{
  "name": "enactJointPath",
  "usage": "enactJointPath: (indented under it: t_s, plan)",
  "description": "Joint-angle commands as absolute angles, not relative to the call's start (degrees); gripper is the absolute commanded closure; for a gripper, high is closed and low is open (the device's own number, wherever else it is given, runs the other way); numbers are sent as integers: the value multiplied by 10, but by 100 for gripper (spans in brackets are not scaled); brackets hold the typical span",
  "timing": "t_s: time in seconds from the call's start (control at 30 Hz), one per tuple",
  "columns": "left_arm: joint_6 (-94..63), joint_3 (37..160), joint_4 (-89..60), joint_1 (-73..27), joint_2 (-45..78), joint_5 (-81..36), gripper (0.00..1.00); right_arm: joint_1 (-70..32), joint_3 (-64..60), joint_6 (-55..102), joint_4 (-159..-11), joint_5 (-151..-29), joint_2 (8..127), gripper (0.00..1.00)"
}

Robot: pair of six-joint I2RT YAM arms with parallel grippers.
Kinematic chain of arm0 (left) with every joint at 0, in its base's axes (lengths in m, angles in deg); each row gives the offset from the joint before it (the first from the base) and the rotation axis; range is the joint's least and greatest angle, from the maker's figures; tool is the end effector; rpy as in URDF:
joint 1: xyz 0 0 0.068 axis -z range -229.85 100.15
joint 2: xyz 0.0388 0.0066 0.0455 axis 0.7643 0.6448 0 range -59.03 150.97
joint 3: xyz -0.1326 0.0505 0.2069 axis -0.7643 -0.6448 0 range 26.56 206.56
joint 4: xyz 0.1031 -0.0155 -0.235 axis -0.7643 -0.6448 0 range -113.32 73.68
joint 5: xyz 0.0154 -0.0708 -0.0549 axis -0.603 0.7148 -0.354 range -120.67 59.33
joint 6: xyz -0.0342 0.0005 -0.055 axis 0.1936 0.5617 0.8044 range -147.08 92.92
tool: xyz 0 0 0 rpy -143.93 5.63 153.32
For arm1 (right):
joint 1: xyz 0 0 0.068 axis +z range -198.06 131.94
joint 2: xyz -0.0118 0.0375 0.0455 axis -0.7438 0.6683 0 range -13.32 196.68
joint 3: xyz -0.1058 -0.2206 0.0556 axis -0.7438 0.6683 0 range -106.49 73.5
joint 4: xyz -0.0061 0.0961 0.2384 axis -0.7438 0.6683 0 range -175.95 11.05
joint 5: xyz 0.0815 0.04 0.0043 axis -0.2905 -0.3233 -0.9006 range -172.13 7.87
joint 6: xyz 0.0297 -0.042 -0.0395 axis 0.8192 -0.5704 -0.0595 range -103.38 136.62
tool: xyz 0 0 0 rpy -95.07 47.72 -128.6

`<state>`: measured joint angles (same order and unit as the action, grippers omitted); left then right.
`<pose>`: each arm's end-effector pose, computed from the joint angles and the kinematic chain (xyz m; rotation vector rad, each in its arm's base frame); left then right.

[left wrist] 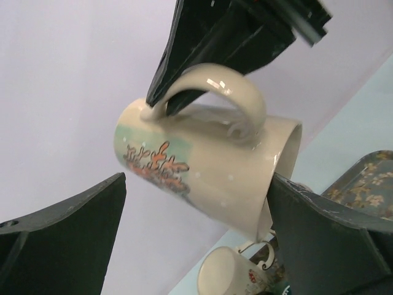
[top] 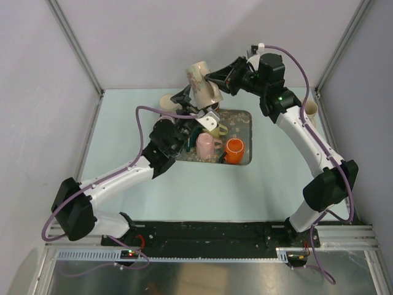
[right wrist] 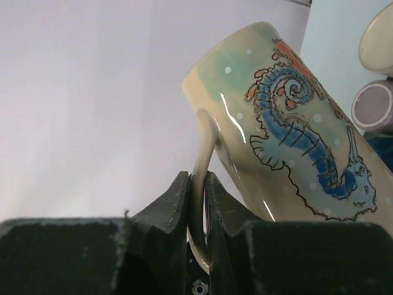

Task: Turn the mug right side up
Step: Turn over the cup on the tray.

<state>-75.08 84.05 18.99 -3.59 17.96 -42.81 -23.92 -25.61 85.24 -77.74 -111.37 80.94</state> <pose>0.2366 -0.2318 0.3586 0.8221 1.0106 0.1631 0.3461 0.1822 0.4274 0.2784 1.8800 1.5922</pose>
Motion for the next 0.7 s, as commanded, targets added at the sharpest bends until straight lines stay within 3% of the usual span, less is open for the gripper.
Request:
enactJointPath:
  t_s: [0.0,0.4,0.67]
  plan:
    - [-804,828,241,-60,155,-451,2,-255,-294,866,-868,-1122,766,100]
    - [-872,831,265,-102,152,-428,15,-258,-257,865,-831,-1118,750,100]
    - [-930,853,317,-125,175,-368,16,-258,-241,851,-816,-1118,744,100]
